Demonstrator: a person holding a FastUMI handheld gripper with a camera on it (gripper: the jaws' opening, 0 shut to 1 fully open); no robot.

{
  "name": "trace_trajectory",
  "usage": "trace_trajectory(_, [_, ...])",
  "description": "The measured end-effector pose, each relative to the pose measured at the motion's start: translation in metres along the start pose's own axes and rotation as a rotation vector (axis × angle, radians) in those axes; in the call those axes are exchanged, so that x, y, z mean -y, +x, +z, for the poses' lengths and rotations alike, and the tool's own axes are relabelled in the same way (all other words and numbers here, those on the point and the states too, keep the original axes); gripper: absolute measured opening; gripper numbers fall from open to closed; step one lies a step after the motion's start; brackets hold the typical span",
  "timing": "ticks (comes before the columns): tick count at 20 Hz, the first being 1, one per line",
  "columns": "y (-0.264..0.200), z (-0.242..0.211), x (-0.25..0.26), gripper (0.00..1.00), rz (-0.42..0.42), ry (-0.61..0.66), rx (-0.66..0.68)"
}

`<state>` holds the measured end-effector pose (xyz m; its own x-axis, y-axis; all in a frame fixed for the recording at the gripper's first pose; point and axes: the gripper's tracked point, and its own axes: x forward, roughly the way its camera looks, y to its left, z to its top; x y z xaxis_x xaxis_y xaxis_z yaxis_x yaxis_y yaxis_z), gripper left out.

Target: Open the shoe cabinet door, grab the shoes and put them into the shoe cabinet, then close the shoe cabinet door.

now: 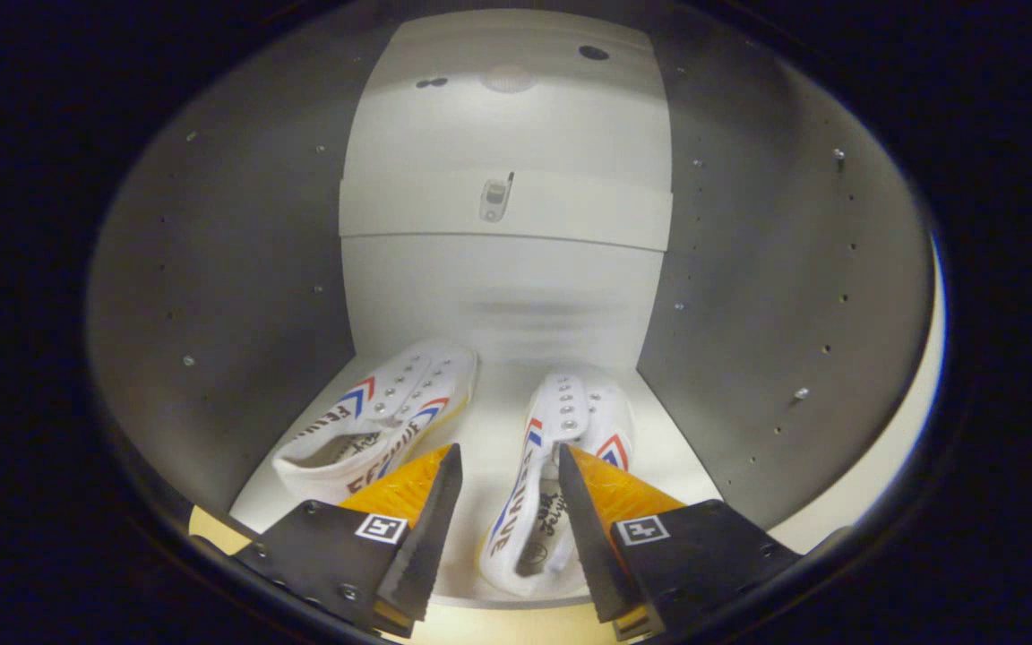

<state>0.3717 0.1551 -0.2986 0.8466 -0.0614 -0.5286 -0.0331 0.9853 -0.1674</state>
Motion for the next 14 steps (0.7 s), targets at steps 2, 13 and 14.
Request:
trace_trajectory(2, [-0.018,0.010,0.000,0.70,0.004,0.011,0.029])
trace_trajectory(13, [-0.169,0.051,0.000,0.69,0.015,0.126,0.210])
trace_trajectory(14, [-0.186,0.052,0.002,0.69,0.011,0.132,0.223])
